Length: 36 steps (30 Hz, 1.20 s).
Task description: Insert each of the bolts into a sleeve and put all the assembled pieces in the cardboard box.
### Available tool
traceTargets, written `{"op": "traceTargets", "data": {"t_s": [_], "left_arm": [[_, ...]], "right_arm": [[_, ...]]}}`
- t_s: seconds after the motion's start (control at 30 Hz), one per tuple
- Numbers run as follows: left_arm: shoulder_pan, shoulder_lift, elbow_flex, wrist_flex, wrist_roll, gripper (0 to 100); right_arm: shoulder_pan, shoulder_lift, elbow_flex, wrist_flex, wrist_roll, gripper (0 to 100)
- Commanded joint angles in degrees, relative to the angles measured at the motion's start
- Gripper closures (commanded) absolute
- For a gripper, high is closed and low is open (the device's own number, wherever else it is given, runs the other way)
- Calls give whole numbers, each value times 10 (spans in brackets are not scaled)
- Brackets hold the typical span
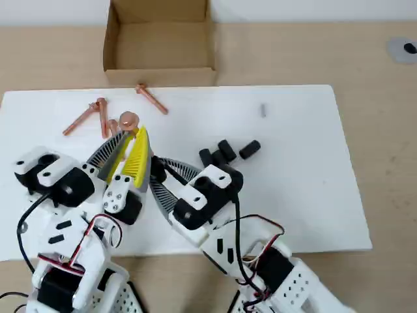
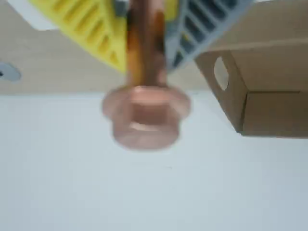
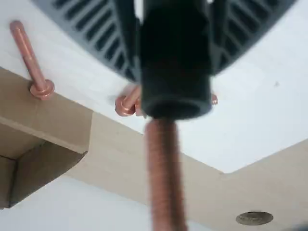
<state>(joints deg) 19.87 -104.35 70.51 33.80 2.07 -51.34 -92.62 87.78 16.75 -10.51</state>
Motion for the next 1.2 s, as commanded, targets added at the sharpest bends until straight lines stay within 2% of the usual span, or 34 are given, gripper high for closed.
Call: {"op": "traceTargets", "data": {"t_s": [0.0, 0.3, 0.5, 1.03, 1.17], "left_arm": [[-6, -5, -5, -11, -1, 993], [-5, -5, -6, -8, 0, 993], [-4, -5, -39, 57, 33, 993], [-5, -5, -61, 59, 45, 993], [-6, -5, -77, 59, 22, 993]], "right_arm": [[-7, -10, -28, -16, -5, 989], [-7, -10, -27, -16, -5, 989], [-7, -10, -27, -16, -5, 989], [-7, -10, -27, -16, -5, 989], [-7, -9, -27, -16, -3, 989]]}}
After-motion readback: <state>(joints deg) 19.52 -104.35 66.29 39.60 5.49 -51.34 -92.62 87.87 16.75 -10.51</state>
